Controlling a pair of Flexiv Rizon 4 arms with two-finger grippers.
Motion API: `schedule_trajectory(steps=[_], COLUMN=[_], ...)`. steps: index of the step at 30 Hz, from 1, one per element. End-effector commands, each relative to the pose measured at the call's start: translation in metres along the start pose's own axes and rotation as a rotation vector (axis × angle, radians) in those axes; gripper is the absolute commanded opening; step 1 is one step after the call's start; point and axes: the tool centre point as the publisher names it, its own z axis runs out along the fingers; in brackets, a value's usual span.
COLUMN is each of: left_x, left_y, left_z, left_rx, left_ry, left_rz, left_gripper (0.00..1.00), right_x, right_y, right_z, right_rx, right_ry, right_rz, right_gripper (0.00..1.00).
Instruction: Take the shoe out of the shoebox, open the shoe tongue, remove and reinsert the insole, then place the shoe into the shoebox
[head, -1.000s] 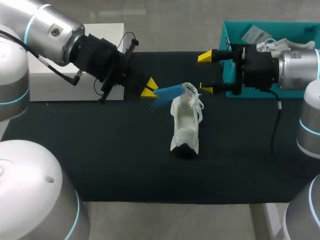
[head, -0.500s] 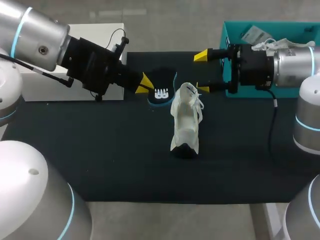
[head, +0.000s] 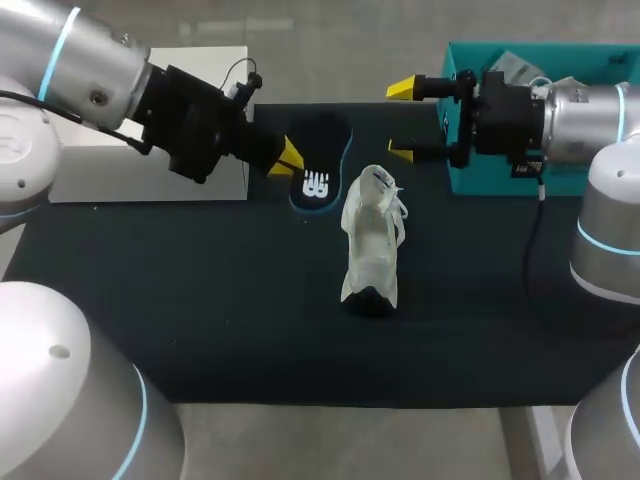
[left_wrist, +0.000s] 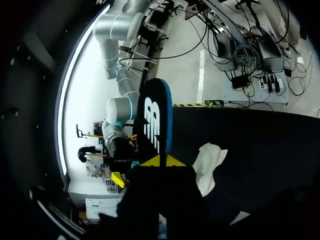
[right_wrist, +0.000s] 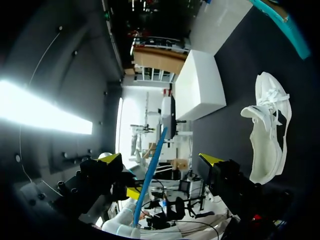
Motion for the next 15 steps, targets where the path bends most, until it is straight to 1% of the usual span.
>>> schedule_trajectory(steps=[1,6,9,11,13,15], left_x=[-0.018,-0.026,-0.027,-0.029,-0.029,-0.03], left_y=[0.034,0.05,0.06,0.065,0.069,0.072], left_z=[0.013,0.021,0.026,0.03,0.034,0.038], left_rx=[0.001,0.0,-0.02,-0.027,-0.037,-0.047], left_ry=[0.091,0.105,0.133,0.137,0.141,0.149], left_rz=[0.078,0.118,0.171,0.195,0.221,0.247], left_gripper=[0.0,0.0,0.0,0.0,0.0,0.0], right_x=[0.007,0.014,0.015,0.015,0.015,0.015], right_y=[0.009,0.01,0.012,0.012,0.012,0.012], right_z=[0.008,0.009,0.011,0.012,0.014,0.016], right_rx=[0.019,0.032,0.037,0.04,0.048,0.058], right_ry=[-0.017,-0.023,-0.029,-0.034,-0.037,-0.039], right_rz=[0.0,-0.003,-0.001,0.005,0.014,0.021], right_gripper=[0.9,0.72,0.65,0.56,0.5,0.47])
